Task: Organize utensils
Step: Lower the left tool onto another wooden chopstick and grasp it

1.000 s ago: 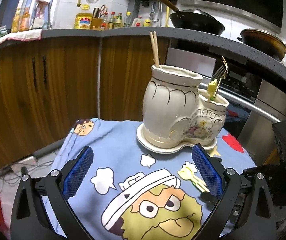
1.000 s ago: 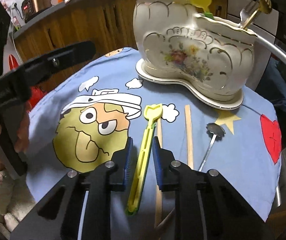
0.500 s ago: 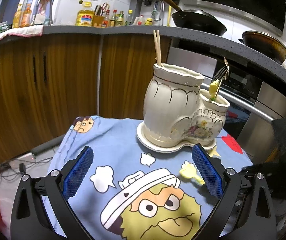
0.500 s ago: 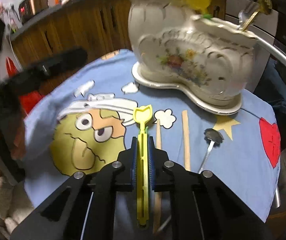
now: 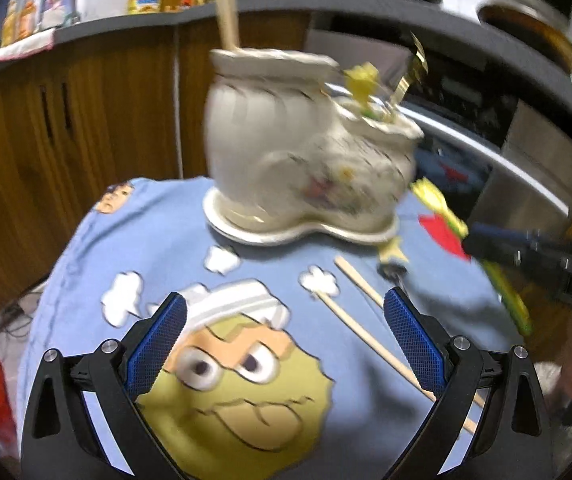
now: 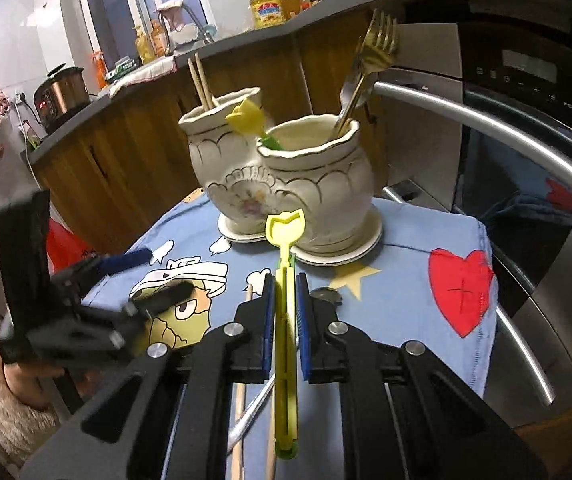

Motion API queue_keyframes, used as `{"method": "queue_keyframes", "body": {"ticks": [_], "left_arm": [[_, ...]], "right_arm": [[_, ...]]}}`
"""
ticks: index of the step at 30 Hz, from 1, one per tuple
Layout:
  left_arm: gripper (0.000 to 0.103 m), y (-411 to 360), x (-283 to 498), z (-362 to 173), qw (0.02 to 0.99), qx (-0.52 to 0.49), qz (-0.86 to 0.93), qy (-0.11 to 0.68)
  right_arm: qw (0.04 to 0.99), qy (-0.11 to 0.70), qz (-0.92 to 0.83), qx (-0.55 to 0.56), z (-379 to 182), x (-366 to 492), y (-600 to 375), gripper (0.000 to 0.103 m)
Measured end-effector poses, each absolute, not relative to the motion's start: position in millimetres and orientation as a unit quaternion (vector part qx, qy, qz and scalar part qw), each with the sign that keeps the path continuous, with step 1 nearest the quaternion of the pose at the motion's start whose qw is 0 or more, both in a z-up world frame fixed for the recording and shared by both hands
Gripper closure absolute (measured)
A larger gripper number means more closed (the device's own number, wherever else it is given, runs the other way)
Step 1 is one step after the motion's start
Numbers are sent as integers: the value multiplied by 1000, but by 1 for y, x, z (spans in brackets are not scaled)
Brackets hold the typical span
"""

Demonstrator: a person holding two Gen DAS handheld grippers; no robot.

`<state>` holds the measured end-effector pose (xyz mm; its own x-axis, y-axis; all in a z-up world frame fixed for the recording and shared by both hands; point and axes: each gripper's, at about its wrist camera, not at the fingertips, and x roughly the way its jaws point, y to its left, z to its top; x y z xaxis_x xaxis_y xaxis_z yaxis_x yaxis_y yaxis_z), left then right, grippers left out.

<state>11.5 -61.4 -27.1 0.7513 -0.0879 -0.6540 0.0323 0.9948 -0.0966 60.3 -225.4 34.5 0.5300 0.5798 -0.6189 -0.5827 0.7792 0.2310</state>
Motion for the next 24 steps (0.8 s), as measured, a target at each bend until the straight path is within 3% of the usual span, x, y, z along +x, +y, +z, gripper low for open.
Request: {"method": "queue_keyframes", "body": {"ticks": [6, 11, 18, 22, 24], "left_arm": [[8, -87, 15, -43, 917, -45, -40, 395], [33, -104, 19, -52, 906, -25, -34, 420], [54, -118, 21, -60, 899, 20, -20, 437], [82, -122, 25, -58, 893, 44, -43, 446], [84, -121, 27, -57, 890, 52, -52, 450]], "right_arm": [[878, 345, 331, 3, 34, 54, -234, 93], [880, 344, 328, 14, 35, 50, -241, 93], [882, 342, 324, 15, 34, 48, -247, 93], [883, 340, 323, 19, 36, 48, -250, 93], [884, 336, 324, 21, 38, 47, -251, 93]]}}
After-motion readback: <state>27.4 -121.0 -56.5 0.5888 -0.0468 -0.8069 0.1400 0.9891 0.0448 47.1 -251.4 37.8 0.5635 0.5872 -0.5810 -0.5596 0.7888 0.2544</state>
